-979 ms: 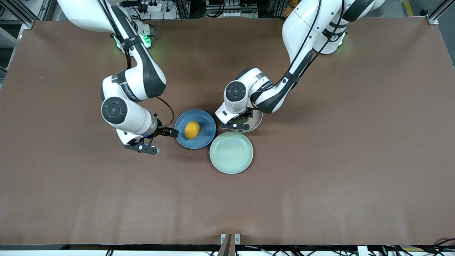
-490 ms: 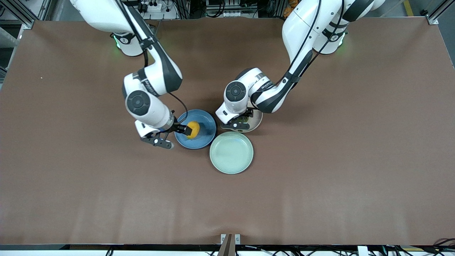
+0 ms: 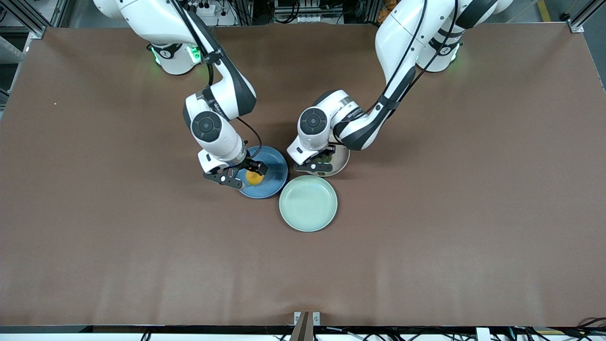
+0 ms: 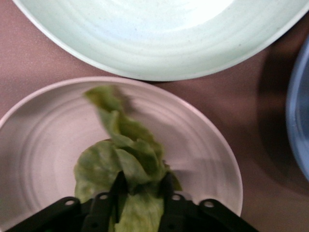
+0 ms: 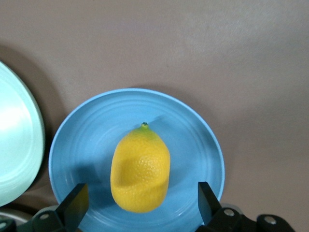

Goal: Pick lemon and lettuce from blue and beige plates
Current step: 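Close the left gripper on the lettuce while the right gripper reaches the lemon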

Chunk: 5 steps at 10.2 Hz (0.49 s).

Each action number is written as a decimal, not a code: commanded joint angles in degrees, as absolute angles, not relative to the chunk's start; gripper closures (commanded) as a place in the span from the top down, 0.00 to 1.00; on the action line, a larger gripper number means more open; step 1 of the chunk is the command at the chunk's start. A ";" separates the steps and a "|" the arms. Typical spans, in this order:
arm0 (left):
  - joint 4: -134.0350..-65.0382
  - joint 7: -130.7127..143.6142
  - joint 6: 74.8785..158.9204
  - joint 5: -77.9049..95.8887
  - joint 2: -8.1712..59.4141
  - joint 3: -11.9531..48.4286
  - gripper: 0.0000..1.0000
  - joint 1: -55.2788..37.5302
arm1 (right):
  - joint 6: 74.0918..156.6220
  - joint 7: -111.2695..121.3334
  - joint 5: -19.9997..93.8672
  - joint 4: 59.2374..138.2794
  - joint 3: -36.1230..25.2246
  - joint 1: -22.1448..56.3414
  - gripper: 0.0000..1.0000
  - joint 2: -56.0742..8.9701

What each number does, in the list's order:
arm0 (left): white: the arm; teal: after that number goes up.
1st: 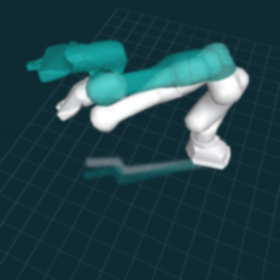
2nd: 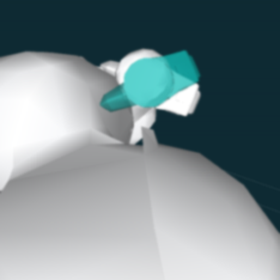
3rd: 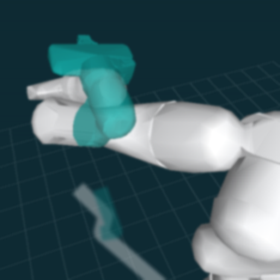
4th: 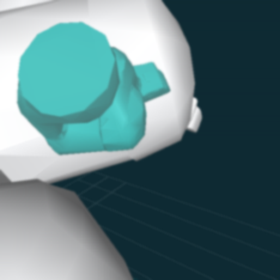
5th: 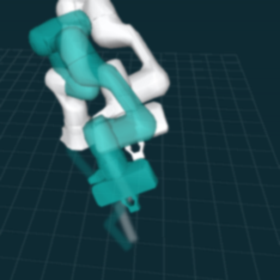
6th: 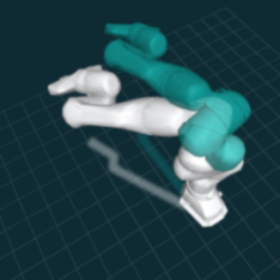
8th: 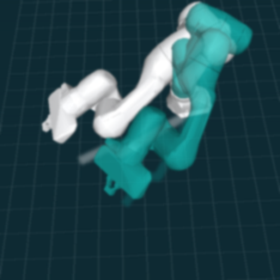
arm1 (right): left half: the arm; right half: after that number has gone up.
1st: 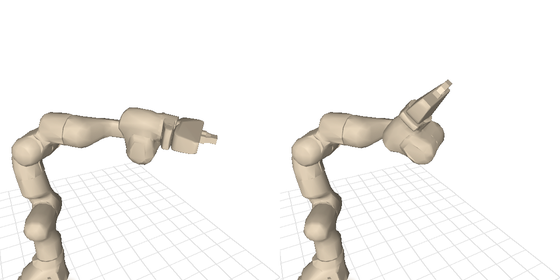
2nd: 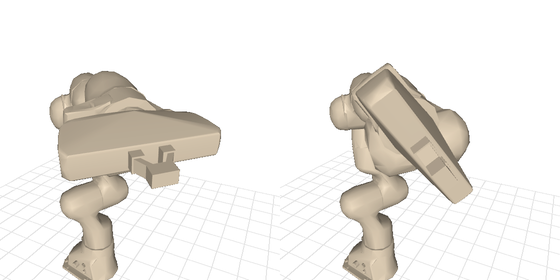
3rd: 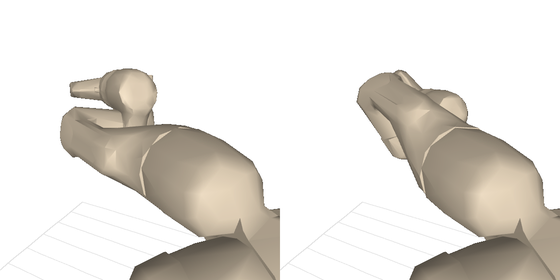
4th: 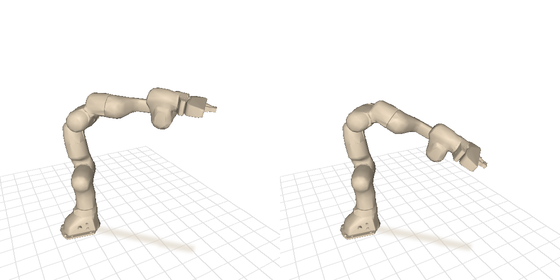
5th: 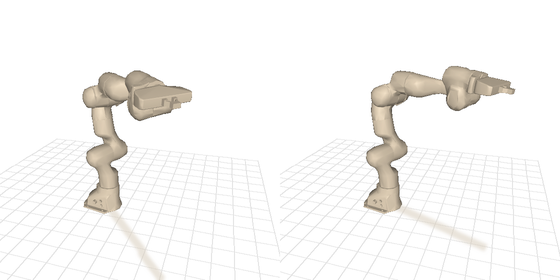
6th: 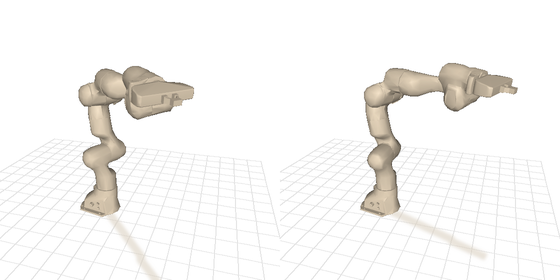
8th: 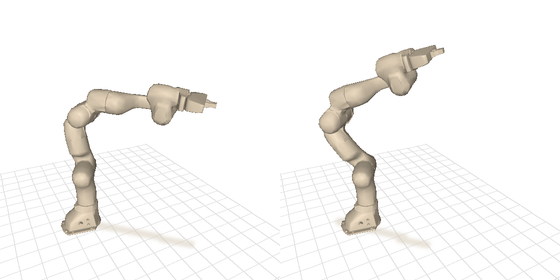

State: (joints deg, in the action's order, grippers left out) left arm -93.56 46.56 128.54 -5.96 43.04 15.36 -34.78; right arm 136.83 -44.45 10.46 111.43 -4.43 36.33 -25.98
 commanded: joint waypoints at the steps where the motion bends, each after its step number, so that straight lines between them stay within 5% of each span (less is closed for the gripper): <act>1: -93.87 48.78 127.88 -7.56 41.93 15.12 0.00 -35.07 | 140.17 -46.32 11.60 112.06 -4.92 38.05 1.00 -27.85; 5: -93.34 48.78 123.23 -7.47 37.28 15.21 0.00 -34.45 | 141.86 -47.11 11.51 112.06 -5.01 39.11 1.00 -30.05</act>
State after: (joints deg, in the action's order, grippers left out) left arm -92.55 46.95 125.53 -5.96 40.89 15.34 -34.54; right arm 141.20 -46.34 10.46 111.96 -4.43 38.13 -29.61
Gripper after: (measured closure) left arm 0.965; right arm 0.000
